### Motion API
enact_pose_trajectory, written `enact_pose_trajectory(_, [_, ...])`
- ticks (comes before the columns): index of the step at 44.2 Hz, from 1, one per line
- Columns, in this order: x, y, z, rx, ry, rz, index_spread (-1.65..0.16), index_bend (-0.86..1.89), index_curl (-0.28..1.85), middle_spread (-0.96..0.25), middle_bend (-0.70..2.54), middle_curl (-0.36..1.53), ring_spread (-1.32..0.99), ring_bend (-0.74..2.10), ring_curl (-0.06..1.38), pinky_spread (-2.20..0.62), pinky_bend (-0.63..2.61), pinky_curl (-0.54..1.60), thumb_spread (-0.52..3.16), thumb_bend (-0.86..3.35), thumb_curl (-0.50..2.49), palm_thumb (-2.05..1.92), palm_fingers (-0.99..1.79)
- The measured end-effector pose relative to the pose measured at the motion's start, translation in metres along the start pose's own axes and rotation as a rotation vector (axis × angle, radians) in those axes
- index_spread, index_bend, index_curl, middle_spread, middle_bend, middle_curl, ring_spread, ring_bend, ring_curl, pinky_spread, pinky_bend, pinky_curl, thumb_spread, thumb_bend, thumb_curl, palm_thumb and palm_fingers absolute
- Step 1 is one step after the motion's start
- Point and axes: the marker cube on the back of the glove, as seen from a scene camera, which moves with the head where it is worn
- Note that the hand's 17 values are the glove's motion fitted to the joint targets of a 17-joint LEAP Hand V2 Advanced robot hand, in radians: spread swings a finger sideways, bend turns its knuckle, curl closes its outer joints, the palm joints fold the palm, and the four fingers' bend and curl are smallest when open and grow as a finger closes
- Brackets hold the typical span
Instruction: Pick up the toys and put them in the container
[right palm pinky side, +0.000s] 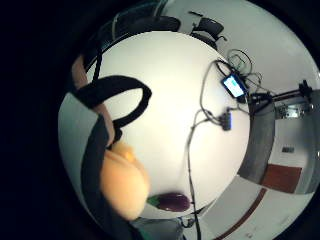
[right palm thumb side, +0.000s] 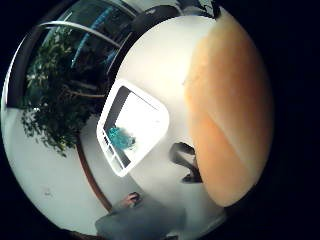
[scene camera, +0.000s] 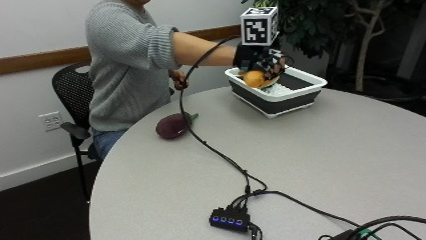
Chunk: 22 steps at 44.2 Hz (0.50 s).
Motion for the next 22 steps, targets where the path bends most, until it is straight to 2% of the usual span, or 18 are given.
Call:
enact_pose_trajectory(10, [-0.180, -0.023, 0.039, -0.074, 0.033, -0.212, -0.44, 0.57, 0.80, -0.32, 0.70, 0.73, -0.64, 0.95, 0.72, -0.41, 1.04, 0.48, 0.66, 0.11, 0.98, 0.58, 0.73])
enact_pose_trajectory(15, [-0.220, -0.034, 0.055, -0.063, 0.239, -0.212, -0.44, 0.57, 0.84, -0.32, 0.70, 0.76, -0.64, 0.96, 0.73, -0.41, 1.08, 0.49, 0.64, 0.09, 1.01, 0.56, 0.69])
enact_pose_trajectory(20, [-0.267, -0.030, 0.066, -0.110, 0.022, -0.306, -0.45, 0.55, 0.88, -0.33, 0.69, 0.79, -0.64, 0.96, 0.75, -0.41, 1.11, 0.50, 0.63, 0.09, 1.04, 0.56, 0.66])
enact_pose_trajectory(22, [-0.272, -0.028, 0.073, -0.124, 0.009, -0.320, -0.45, 0.55, 0.89, -0.33, 0.69, 0.80, -0.64, 0.96, 0.75, -0.41, 1.12, 0.50, 0.63, 0.08, 1.06, 0.56, 0.64])
